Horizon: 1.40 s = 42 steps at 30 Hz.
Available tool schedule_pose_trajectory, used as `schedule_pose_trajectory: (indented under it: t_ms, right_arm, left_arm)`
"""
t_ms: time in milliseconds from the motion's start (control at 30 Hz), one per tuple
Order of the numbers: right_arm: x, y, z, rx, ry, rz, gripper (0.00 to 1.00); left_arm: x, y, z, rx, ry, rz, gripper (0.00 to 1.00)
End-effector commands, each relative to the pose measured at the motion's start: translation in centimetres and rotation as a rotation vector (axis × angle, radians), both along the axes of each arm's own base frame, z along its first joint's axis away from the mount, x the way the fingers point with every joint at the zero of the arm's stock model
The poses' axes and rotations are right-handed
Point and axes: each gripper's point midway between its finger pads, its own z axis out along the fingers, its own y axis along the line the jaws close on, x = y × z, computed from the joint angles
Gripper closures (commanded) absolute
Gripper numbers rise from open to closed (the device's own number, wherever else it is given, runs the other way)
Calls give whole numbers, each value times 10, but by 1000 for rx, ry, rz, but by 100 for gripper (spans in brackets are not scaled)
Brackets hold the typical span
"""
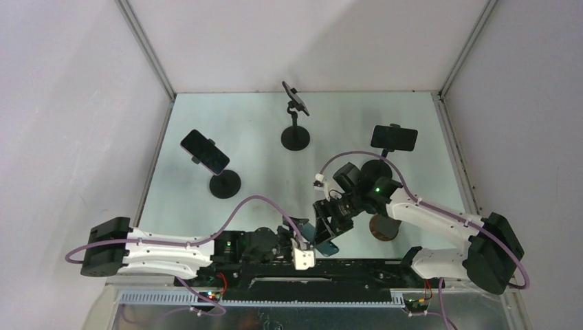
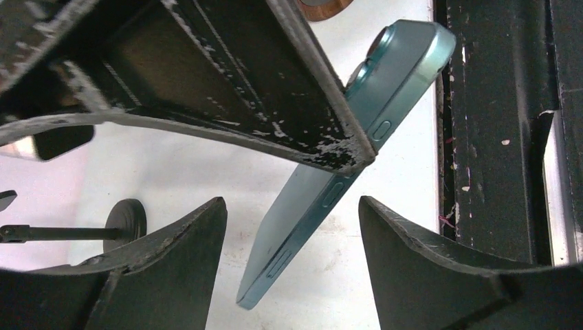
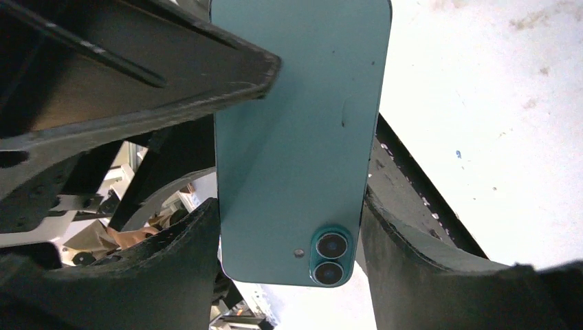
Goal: Remove the phone from the phone stand
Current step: Adjust the phone at the center of the board.
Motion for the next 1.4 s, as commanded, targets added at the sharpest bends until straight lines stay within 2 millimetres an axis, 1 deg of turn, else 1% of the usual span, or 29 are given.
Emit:
schedule_pose_trajectory:
  t_ms: [0,100,200,333,400,433,467,500,533,567,600,633,700,800,867,900,933,967,1000,1033,1067,1100,1133,1200,1300,1333,1367]
  right_arm:
    - [3,16,34,114,-54,59,100]
    - [2,18,39,122,-60,69,100]
    - [1,18,39,120,-61,76,100]
    - [-1,17,35,105,-57,86,100]
    - [-2,17,34,105,-55,89,100]
    - [-3,17,35,109,-55,94,100]
    - [-3,18,36,115,-58,97,100]
    - [-3,19,37,120,-59,99,100]
    - [-3,19,38,125,-62,101,100]
    - [-3,20,38,126,-64,100,100]
    - [-2,20,38,124,-67,96,100]
    - [-1,20,38,122,-69,93,100]
    - [0,19,37,116,-74,87,100]
    - [5,16,34,97,-93,64,100]
    - [12,12,33,67,-126,33,95]
    - [17,7,32,39,-152,7,89]
    - [21,5,36,42,-176,-15,85]
    - [27,2,37,28,-201,-41,75]
    - [30,0,43,40,-226,-60,70]
    - [35,-2,48,45,-252,-79,59]
    - [37,-3,56,66,-284,-92,53]
    - [39,-3,62,80,-306,-100,39]
    - [42,-5,69,91,-344,-117,29]
    - [50,-10,80,93,-412,-158,21]
    - [65,-21,88,66,-493,-244,19]
    - [73,-27,92,50,-536,-291,19]
    - [75,-31,97,56,-557,-318,19]
  left_arm:
    - [-4,-11,19,-37,-12,-29,23]
    - [-3,-12,20,-31,-14,-29,25]
    - [-2,-14,19,-23,-17,-23,28]
    - [-1,-17,20,-16,-15,-22,39]
    - [-2,-18,20,-10,-9,-20,47]
    - [-2,-18,17,1,-4,-19,54]
    - [-2,-19,18,3,-3,-19,58]
    - [-2,-19,15,14,0,-17,68]
    - [-2,-19,15,16,1,-17,72]
    - [-2,-20,14,21,3,-16,81]
    - [-1,-20,14,20,5,-13,86]
    - [-1,-20,14,19,7,-10,95]
    - [-1,-20,15,10,10,-6,99]
    - [0,-19,14,-2,16,3,100]
    - [2,-19,17,-22,21,25,100]
    - [3,-19,17,-33,33,37,100]
    - [4,-18,18,-48,45,56,100]
    - [4,-17,17,-55,53,62,100]
    - [5,-17,20,-79,72,79,100]
    - [5,-16,19,-91,84,88,100]
    - [5,-16,23,-126,114,105,100]
    - [4,-15,21,-135,129,111,100]
    - [3,-15,24,-165,156,122,100]
    - [3,-13,25,-193,193,140,100]
    - [6,-7,26,-235,232,192,100]
    - [10,-4,29,-265,249,227,100]
    - [14,1,31,-285,252,259,100]
